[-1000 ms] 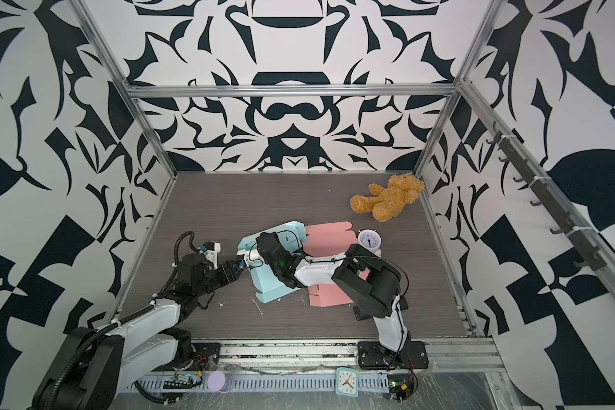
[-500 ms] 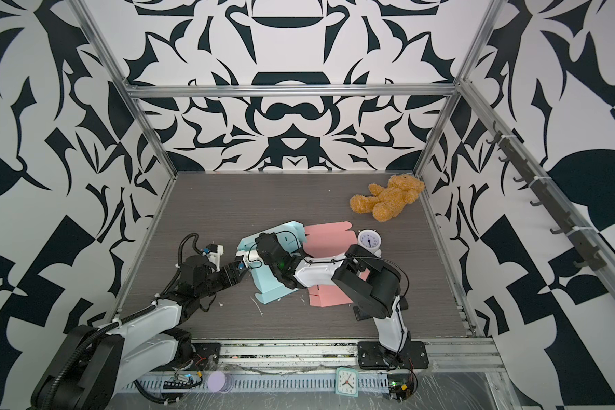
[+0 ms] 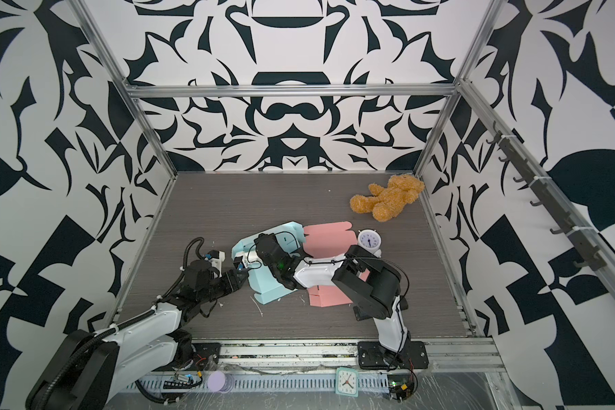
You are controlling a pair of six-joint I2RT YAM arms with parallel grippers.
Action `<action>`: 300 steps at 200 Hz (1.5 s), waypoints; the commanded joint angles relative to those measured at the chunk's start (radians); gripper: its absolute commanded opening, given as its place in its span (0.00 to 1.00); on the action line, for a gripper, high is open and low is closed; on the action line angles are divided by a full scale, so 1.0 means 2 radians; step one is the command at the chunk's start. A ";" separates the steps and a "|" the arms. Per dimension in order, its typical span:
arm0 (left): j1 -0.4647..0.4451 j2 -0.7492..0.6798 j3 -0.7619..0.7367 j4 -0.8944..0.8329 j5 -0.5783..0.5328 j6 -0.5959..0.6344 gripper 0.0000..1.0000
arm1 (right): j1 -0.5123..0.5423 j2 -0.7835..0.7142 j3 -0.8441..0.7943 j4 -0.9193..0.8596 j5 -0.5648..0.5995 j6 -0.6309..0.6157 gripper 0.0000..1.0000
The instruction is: Fold the paper box
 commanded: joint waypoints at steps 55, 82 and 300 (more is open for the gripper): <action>-0.057 0.056 0.031 -0.061 -0.115 -0.022 0.31 | 0.004 -0.025 0.001 0.018 0.002 0.001 0.00; -0.091 0.064 0.051 -0.097 -0.169 -0.023 0.31 | 0.003 -0.027 0.002 0.018 0.002 0.002 0.00; -0.007 -0.259 0.091 -0.196 -0.087 0.087 0.46 | -0.023 -0.058 0.000 0.001 -0.028 0.044 0.00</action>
